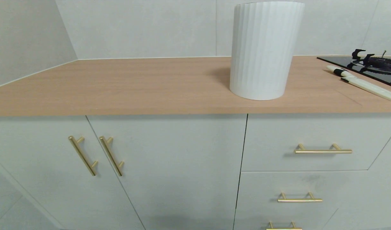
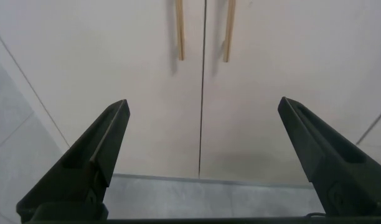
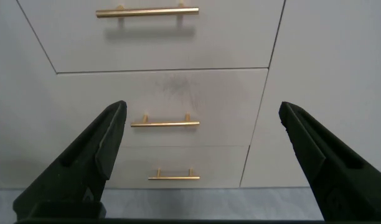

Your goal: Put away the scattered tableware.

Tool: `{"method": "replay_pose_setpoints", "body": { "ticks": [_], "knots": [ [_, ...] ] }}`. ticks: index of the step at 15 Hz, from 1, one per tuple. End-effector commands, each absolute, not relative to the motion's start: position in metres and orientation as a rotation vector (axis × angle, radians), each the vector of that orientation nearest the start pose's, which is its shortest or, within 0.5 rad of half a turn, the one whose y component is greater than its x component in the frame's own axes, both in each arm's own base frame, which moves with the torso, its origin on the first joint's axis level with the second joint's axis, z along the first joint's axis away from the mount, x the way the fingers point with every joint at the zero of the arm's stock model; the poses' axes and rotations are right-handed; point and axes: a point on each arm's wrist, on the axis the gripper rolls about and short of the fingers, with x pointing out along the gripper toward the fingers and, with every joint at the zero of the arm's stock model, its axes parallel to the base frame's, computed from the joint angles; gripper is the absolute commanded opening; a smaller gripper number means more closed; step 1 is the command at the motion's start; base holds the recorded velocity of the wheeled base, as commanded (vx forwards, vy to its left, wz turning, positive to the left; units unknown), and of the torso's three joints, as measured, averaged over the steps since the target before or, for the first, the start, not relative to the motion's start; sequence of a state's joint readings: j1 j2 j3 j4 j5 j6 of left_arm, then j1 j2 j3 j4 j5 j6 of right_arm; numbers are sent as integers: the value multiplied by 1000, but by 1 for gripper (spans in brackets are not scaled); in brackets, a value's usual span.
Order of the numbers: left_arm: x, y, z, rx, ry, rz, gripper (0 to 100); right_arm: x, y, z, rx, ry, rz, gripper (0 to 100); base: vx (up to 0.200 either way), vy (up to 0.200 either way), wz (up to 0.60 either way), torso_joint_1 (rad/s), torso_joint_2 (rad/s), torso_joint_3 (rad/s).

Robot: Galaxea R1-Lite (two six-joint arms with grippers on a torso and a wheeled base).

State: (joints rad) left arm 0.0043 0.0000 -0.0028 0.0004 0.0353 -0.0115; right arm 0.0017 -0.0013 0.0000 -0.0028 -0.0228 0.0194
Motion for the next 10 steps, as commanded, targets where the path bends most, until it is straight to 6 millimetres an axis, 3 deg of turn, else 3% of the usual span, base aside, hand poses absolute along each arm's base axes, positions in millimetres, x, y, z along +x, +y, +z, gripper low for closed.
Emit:
{"method": "replay_pose_setpoints", "body": {
  "ticks": [1, 10],
  "knots": [
    [-23, 1, 76, -12, -3, 40, 100, -23, -1, 76, 20, -3, -20, 100, 0, 0, -600, -2, 2, -2],
    [-23, 1, 76, -12, -3, 40, 100, -23, -1, 76, 20, -3, -20, 100, 0, 0, 0, 0, 0, 0]
  ]
}}
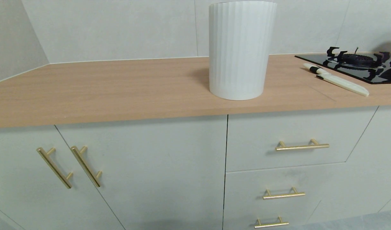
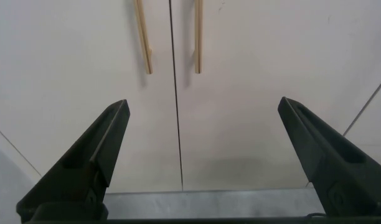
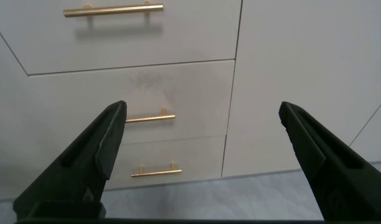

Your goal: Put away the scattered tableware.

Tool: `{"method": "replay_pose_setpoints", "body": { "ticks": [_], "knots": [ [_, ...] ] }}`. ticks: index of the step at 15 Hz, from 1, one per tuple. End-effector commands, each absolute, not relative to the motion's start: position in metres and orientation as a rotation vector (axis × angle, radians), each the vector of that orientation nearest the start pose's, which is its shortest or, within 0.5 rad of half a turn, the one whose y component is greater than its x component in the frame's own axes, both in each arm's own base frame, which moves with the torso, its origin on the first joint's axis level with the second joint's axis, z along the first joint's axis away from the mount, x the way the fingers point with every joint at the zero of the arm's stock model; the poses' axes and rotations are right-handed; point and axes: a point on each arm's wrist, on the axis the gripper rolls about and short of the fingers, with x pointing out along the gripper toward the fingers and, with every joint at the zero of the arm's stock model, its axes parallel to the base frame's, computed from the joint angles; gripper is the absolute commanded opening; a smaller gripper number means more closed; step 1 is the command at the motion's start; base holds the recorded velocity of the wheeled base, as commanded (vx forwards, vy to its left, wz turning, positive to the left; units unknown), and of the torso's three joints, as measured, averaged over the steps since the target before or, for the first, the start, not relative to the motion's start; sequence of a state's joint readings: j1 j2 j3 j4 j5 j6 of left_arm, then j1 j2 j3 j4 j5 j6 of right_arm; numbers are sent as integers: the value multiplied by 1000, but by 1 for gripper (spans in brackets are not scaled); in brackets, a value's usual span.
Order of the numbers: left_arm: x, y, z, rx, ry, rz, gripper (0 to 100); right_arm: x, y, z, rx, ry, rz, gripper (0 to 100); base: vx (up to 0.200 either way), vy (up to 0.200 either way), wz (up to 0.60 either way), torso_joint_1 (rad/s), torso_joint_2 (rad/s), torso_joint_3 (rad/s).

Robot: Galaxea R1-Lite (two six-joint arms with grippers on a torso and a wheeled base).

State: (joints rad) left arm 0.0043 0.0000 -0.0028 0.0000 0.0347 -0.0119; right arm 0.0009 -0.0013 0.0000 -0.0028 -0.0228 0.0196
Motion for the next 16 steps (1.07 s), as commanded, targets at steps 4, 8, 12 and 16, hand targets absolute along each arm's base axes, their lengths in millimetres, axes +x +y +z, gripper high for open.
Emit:
{"method": "replay_pose_setpoints", "body": {
  "ticks": [4, 8, 12, 16],
  "knots": [
    [-23, 1, 76, -12, -2, 40, 100, -23, -1, 76, 20, -3, -20, 100, 0, 0, 0, 0, 0, 0],
    [-23, 1, 76, -12, -2, 40, 100, -23, -1, 76, 20, -3, -21, 100, 0, -100, 0, -1, 2, 1],
    [-23, 1, 76, -12, -2, 40, 100, -23, -1, 76, 20, -2, -21, 100, 0, -200, 0, 0, 4, 6],
    [-23, 1, 76, -12, -3, 40, 100, -23, -1, 76, 20, -3, -21, 100, 0, 0, 0, 0, 0, 0]
  ]
}}
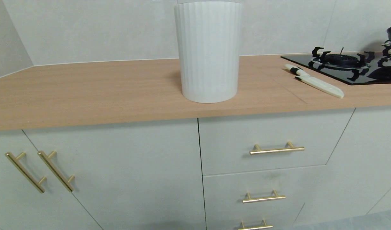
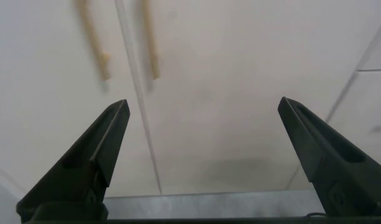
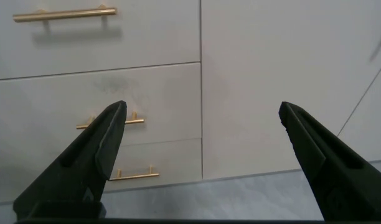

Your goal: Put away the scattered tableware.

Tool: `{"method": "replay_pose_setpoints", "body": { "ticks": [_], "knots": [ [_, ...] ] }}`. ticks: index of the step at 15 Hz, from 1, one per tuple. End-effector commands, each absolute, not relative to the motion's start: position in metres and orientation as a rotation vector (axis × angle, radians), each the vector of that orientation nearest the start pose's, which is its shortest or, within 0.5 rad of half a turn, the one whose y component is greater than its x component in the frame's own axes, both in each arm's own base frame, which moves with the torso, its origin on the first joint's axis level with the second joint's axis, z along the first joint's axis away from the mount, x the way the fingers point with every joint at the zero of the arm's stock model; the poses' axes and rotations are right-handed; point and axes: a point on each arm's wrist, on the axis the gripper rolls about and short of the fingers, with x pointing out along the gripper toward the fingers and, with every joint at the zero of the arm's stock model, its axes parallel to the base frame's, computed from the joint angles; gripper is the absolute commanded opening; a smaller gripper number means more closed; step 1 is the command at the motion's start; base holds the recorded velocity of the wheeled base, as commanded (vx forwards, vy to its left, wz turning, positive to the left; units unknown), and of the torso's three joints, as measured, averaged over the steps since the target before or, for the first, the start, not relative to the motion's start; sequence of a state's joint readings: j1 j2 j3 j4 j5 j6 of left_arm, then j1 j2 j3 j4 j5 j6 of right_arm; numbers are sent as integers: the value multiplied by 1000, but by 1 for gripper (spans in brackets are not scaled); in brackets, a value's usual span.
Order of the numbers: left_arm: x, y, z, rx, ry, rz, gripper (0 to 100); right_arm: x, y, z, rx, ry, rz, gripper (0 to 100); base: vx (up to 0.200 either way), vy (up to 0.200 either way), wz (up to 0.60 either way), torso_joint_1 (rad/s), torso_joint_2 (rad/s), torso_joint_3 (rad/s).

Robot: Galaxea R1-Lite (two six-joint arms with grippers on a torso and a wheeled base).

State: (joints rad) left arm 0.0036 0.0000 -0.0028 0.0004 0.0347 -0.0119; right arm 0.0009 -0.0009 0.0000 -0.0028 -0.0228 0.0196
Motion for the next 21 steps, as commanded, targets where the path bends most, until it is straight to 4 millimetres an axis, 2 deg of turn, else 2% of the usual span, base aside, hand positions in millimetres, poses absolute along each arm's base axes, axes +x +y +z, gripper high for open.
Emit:
{"method": "replay_pose_setpoints", "body": {
  "ticks": [1, 5, 10, 18, 21],
  "knots": [
    [-23, 1, 76, -12, -3, 40, 100, -23, -1, 76, 20, -3, -21, 100, 0, 0, 0, 0, 0, 0],
    [-23, 1, 76, -12, -3, 40, 100, -23, -1, 76, 20, -3, -20, 100, 0, 0, 0, 0, 0, 0],
    [-23, 1, 76, -12, -3, 40, 100, -23, -1, 76, 20, -3, -21, 100, 200, 0, 0, -1, 2, 3],
    [-23, 1, 76, -12, -3, 40, 100, -23, -1, 76, 20, -2, -21, 100, 0, 0, 0, 0, 0, 0],
    [-23, 1, 76, -12, -3, 40, 100, -23, -1, 76, 22, -3, -20, 100, 0, 0, 0, 14, -181, -250]
  ]
}}
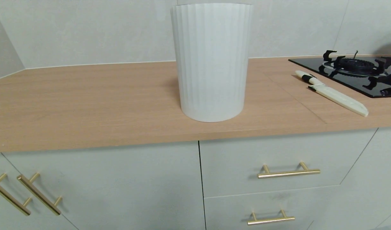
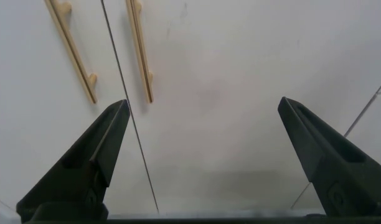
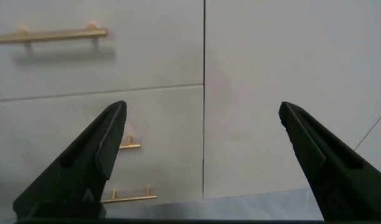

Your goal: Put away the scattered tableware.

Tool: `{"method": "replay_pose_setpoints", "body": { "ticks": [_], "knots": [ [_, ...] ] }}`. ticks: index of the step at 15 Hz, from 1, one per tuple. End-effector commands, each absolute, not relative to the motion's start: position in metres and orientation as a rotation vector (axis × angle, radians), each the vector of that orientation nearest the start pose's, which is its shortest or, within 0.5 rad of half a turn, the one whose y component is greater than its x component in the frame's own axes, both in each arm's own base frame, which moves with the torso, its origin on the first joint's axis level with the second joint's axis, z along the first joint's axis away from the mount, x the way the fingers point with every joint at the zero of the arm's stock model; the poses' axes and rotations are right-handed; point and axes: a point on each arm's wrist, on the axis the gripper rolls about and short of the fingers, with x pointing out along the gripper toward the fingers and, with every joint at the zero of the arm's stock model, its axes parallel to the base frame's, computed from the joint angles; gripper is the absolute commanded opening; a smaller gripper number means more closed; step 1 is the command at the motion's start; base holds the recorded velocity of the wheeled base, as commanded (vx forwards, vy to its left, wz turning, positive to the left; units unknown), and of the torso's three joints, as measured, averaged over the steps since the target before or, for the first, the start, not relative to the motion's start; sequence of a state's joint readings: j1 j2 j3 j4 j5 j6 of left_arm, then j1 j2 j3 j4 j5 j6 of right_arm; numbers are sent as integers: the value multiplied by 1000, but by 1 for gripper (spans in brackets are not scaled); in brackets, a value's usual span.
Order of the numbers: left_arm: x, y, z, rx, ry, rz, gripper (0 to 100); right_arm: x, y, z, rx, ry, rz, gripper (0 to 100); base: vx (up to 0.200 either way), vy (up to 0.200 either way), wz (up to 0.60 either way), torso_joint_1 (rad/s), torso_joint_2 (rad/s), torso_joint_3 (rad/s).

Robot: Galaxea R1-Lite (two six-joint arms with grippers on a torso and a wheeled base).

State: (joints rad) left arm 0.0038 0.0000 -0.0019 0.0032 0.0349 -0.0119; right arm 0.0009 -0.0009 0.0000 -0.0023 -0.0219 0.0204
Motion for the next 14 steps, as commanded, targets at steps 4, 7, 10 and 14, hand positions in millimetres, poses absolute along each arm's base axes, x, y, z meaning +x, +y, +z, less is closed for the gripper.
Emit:
{"method": "replay_pose_setpoints", "body": {
  "ticks": [4, 7, 10, 14],
  "knots": [
    [-23, 1, 76, -12, -3, 40, 100, -23, -1, 76, 22, -3, -21, 100, 0, 0, 0, 76, -448, -349],
    [-23, 1, 76, -12, -2, 40, 100, -23, -1, 76, 22, -3, -21, 100, 0, 0, 0, 121, -478, -347],
    [-23, 1, 76, -12, -2, 40, 100, -23, -1, 76, 22, -3, -21, 100, 0, 0, 0, 139, -466, -321],
    [-23, 1, 76, -12, -2, 40, 100, -23, -1, 76, 22, -3, -20, 100, 0, 0, 0, 168, -478, -315]
  ]
}}
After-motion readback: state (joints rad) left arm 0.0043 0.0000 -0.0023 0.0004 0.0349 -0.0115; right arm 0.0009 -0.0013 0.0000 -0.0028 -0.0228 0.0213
